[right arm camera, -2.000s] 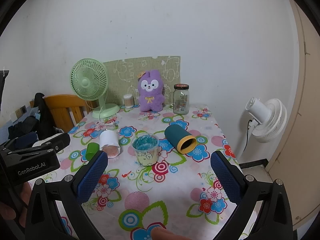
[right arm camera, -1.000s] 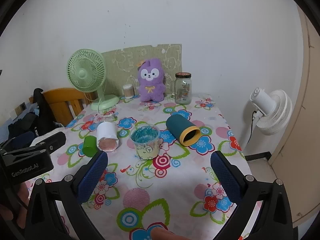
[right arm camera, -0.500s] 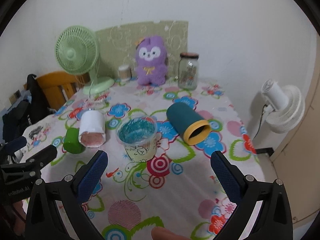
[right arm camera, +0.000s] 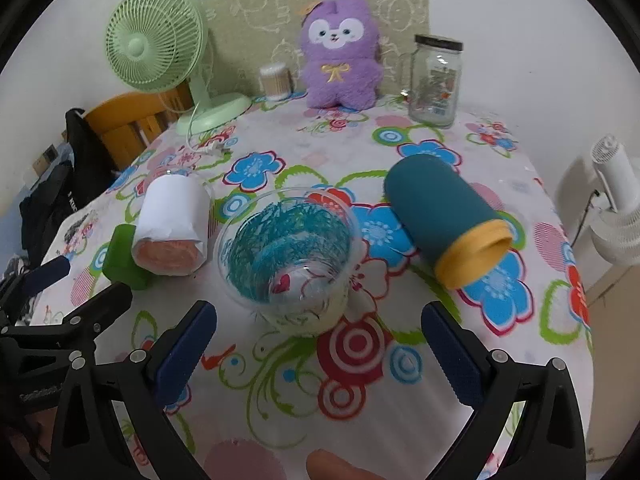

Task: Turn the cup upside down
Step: 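Move the right gripper down over the green-sleeved clear cup and grasp its rim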

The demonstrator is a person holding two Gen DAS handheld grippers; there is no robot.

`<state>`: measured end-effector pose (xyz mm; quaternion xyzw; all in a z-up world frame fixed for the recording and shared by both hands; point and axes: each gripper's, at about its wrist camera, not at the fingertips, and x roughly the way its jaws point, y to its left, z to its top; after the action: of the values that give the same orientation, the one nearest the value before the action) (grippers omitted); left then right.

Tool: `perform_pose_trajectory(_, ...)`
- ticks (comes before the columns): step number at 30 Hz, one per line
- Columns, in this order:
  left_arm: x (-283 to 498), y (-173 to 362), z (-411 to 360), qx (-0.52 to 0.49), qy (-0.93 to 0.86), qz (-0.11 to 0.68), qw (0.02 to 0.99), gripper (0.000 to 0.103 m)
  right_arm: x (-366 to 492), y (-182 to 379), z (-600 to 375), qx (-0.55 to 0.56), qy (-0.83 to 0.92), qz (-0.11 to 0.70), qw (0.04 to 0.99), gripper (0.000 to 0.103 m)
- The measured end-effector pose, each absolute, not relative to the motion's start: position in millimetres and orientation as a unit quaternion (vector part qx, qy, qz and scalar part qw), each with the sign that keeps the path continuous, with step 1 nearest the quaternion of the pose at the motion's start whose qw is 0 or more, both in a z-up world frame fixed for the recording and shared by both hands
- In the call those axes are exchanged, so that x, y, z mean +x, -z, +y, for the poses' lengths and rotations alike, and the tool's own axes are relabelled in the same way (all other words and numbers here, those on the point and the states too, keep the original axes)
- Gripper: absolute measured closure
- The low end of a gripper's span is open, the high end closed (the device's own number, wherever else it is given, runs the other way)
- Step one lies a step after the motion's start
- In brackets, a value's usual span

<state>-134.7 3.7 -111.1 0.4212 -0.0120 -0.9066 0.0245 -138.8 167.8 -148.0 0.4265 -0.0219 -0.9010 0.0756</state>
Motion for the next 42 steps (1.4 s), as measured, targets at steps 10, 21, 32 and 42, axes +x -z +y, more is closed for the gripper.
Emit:
perform_pose_trajectory(10, -168.7, 130.0, -3.1, 0.444, 0.895, -0.018, 0.042, 0.0, -168.8, 161.5, 154.0, 0.433, 0.896, -0.006, 0.1, 0.0)
perform_pose_trajectory(21, -178.9, 137.1, -2.7, 0.452, 0.891, -0.02, 0.047, 0.0, -182.8, 175.0, 155.0, 0.445, 0.887, -0.027, 0.12, 0.015)
perform_pose_trajectory(32, -158.7, 120.0, 4.3, 0.428, 0.902, -0.034, 0.037, 0.0, -162.7, 150.8, 153.1, 0.432, 0.893, -0.002, 0.126, 0.037)
perform_pose_trajectory(42, -121.2, 102.6, -2.4, 0.41, 0.911, -0.029, 0.027, 0.0, -122.9, 121.5, 149.8, 0.517, 0.841, 0.068, 0.144, 0.037)
